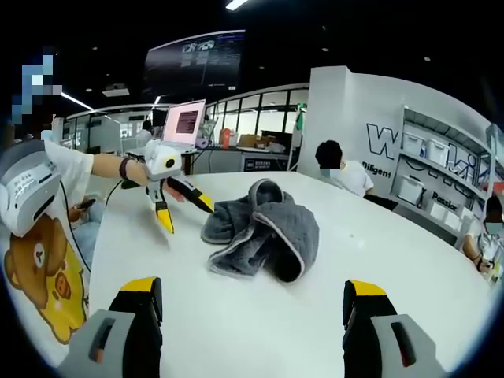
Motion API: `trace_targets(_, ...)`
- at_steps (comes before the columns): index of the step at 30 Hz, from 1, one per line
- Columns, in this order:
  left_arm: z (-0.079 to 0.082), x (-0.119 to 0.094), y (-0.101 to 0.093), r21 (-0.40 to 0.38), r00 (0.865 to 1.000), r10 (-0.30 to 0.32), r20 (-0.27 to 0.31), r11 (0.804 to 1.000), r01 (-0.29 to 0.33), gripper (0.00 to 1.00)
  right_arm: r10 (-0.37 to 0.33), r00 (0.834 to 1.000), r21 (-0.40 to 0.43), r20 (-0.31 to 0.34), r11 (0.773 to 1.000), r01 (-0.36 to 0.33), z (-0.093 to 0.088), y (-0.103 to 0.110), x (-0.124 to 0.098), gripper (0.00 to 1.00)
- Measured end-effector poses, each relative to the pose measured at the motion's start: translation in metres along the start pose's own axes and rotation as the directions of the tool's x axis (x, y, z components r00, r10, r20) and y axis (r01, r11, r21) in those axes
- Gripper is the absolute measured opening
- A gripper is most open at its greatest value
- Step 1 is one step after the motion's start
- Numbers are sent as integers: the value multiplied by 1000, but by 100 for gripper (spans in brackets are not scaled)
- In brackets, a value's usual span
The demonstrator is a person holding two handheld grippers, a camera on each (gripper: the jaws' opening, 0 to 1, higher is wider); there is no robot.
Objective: Fold the towel on the table until its edges align and the towel forms a compact rectangular stack.
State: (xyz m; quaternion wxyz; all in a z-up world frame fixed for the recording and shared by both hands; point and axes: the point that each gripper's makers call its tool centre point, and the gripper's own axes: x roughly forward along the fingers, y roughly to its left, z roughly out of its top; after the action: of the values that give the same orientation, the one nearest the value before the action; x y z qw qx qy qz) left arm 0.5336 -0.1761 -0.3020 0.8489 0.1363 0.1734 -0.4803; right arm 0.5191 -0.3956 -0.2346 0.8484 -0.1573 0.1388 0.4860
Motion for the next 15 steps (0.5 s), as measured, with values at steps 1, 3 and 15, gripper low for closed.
trace_targets(1,0,2,2,-6,1000,1,0,1000,-1,65,1,1000,0,1,1000,-1,0,0,0,100)
trace_targets(3,0,6,5,-12,1000,5,3,1000,-5,65,1,1000,1,3,1000,-1,0,0,0,100)
trace_targets(15,-6,24,5,-29,999,-29,-25,999,28,49,-7,1000,11,7,1000,7,-4,0,-6,100)
